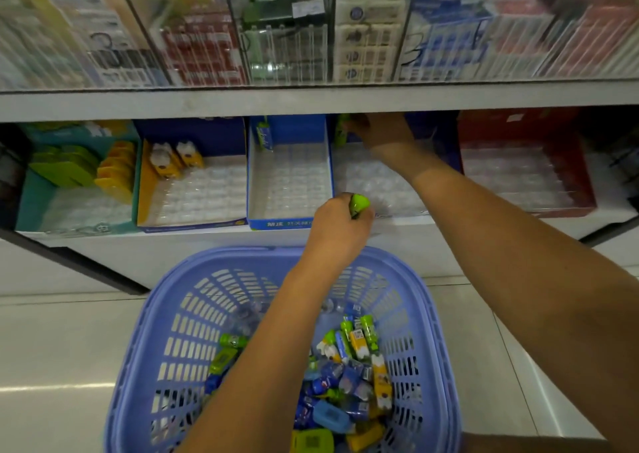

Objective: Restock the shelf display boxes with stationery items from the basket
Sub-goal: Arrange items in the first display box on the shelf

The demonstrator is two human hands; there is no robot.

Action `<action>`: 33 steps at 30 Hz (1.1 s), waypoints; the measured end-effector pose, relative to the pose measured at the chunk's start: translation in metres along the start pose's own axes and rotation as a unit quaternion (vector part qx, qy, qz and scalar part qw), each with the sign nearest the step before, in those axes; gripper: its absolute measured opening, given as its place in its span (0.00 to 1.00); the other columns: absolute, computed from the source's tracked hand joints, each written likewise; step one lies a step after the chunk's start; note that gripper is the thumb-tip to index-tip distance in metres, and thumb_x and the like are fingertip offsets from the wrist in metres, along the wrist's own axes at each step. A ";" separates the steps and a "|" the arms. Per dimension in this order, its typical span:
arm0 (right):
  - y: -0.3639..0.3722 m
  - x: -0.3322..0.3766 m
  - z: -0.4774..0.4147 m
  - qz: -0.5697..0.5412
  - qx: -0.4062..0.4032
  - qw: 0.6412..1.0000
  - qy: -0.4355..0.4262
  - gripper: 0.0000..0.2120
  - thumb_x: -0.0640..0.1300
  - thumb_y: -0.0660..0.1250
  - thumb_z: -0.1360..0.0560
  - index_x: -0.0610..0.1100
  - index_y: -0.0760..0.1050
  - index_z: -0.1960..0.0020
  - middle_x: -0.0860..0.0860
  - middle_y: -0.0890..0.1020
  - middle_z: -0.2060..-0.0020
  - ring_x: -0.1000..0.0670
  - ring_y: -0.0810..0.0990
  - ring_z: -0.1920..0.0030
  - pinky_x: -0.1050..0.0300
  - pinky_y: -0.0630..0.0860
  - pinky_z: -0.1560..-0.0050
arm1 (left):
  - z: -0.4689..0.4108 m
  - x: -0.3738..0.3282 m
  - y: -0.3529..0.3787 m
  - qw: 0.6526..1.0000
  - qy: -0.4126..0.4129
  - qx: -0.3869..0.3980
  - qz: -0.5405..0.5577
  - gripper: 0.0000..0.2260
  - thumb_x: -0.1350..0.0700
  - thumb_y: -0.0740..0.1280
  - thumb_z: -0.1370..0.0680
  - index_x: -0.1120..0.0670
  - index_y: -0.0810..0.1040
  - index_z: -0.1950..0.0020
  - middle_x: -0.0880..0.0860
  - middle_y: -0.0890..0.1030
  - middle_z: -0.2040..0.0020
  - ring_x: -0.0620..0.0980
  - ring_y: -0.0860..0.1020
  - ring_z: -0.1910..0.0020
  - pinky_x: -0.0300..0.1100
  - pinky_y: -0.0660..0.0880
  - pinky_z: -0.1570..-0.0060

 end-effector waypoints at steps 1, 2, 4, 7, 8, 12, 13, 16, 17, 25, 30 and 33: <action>0.003 0.000 0.000 0.006 0.019 1.000 -0.004 0.14 0.43 0.61 0.21 0.33 0.75 0.42 0.38 0.78 0.42 0.41 0.74 0.40 0.58 0.66 0.46 | 0.001 0.000 0.000 1.000 0.001 0.001 0.004 0.09 0.55 0.63 0.21 0.60 0.75 0.54 0.52 0.72 0.66 0.51 0.69 0.65 0.37 0.61 0.72; 0.005 -0.001 0.000 0.014 0.036 0.999 -0.013 0.14 0.42 0.60 0.21 0.34 0.75 0.41 0.39 0.79 0.43 0.41 0.75 0.41 0.58 0.67 0.46 | 0.001 0.001 0.001 1.000 0.000 0.002 0.008 0.09 0.55 0.63 0.21 0.61 0.76 0.54 0.51 0.71 0.66 0.50 0.69 0.65 0.37 0.61 0.71; 0.008 0.000 0.002 0.038 0.047 0.997 -0.038 0.14 0.43 0.61 0.21 0.37 0.76 0.39 0.40 0.79 0.43 0.41 0.76 0.41 0.54 0.68 0.41 | 0.001 0.003 0.001 1.000 -0.002 0.005 0.017 0.09 0.55 0.63 0.21 0.61 0.76 0.54 0.51 0.70 0.67 0.50 0.68 0.66 0.37 0.61 0.69; 0.007 -0.002 0.002 0.051 0.048 0.997 -0.032 0.16 0.44 0.62 0.22 0.38 0.75 0.38 0.40 0.79 0.41 0.40 0.75 0.39 0.51 0.68 0.37 | 0.001 0.004 0.000 0.997 -0.034 0.019 0.061 0.12 0.55 0.64 0.21 0.65 0.76 0.53 0.55 0.72 0.64 0.53 0.71 0.63 0.46 0.72 0.62; 0.007 -0.001 0.002 0.051 0.057 0.997 -0.023 0.16 0.44 0.62 0.22 0.38 0.75 0.37 0.40 0.78 0.40 0.41 0.74 0.38 0.52 0.68 0.37 | 0.002 0.004 0.000 0.991 -0.058 0.026 0.114 0.13 0.55 0.63 0.20 0.66 0.77 0.51 0.57 0.72 0.62 0.52 0.72 0.62 0.48 0.75 0.58; 0.000 0.004 0.011 0.000 0.064 0.998 0.029 0.13 0.47 0.65 0.23 0.37 0.79 0.47 0.41 0.81 0.49 0.45 0.79 0.46 0.56 0.71 0.45 | 0.011 0.004 -0.008 0.912 -0.136 0.028 0.387 0.11 0.54 0.62 0.19 0.56 0.81 0.54 0.51 0.79 0.58 0.45 0.75 0.64 0.42 0.77 0.53; -0.006 0.005 0.019 -0.018 0.047 0.998 0.046 0.13 0.49 0.66 0.24 0.39 0.79 0.53 0.43 0.82 0.55 0.48 0.80 0.53 0.56 0.73 0.50 | 0.012 0.006 -0.012 0.891 -0.136 0.025 0.433 0.11 0.53 0.61 0.19 0.54 0.81 0.54 0.48 0.78 0.63 0.43 0.74 0.67 0.38 0.77 0.58; -0.022 0.000 0.062 -0.218 0.050 0.967 0.123 0.07 0.46 0.71 0.27 0.41 0.79 0.55 0.44 0.83 0.57 0.51 0.80 0.60 0.61 0.80 0.56 | 0.016 0.010 -0.024 0.832 -0.127 0.012 0.540 0.12 0.51 0.59 0.19 0.56 0.79 0.47 0.47 0.69 0.71 0.41 0.69 0.74 0.31 0.69 0.72; -0.024 -0.001 0.084 -0.308 0.082 0.936 0.147 0.07 0.44 0.72 0.28 0.41 0.79 0.53 0.43 0.84 0.55 0.51 0.82 0.61 0.61 0.82 0.55 | 0.016 0.010 -0.028 0.815 -0.120 0.005 0.567 0.11 0.52 0.59 0.19 0.56 0.78 0.46 0.47 0.71 0.71 0.41 0.70 0.74 0.31 0.68 0.73; -0.013 0.022 0.165 -0.486 0.004 0.869 0.091 0.12 0.40 0.72 0.29 0.43 0.79 0.46 0.48 0.84 0.54 0.49 0.85 0.55 0.61 0.80 0.56 | 0.026 0.009 -0.029 0.834 -0.059 -0.021 0.548 0.04 0.59 0.66 0.23 0.58 0.78 0.52 0.52 0.84 0.59 0.46 0.81 0.60 0.35 0.79 0.58; -0.022 0.023 0.159 -0.507 -0.023 0.858 0.074 0.08 0.39 0.69 0.27 0.47 0.80 0.48 0.49 0.85 0.56 0.50 0.84 0.55 0.59 0.79 0.53 | 0.024 0.001 -0.022 0.833 -0.078 -0.001 0.547 0.09 0.55 0.67 0.22 0.61 0.81 0.50 0.53 0.84 0.59 0.44 0.82 0.62 0.34 0.79 0.60; -0.030 0.019 0.151 -0.475 -0.061 0.875 0.074 0.06 0.43 0.70 0.27 0.50 0.80 0.51 0.51 0.85 0.60 0.53 0.83 0.60 0.61 0.80 0.56 | 0.018 -0.003 -0.019 0.829 -0.084 -0.004 0.553 0.10 0.55 0.67 0.22 0.61 0.80 0.49 0.54 0.84 0.58 0.46 0.83 0.60 0.35 0.79 0.59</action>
Point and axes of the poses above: each hand's wrist, its own z-axis away from the middle knuckle, its own y-axis out of the palm, x = y × z, the point moved 4 cm from there along -z, towards the middle knuckle
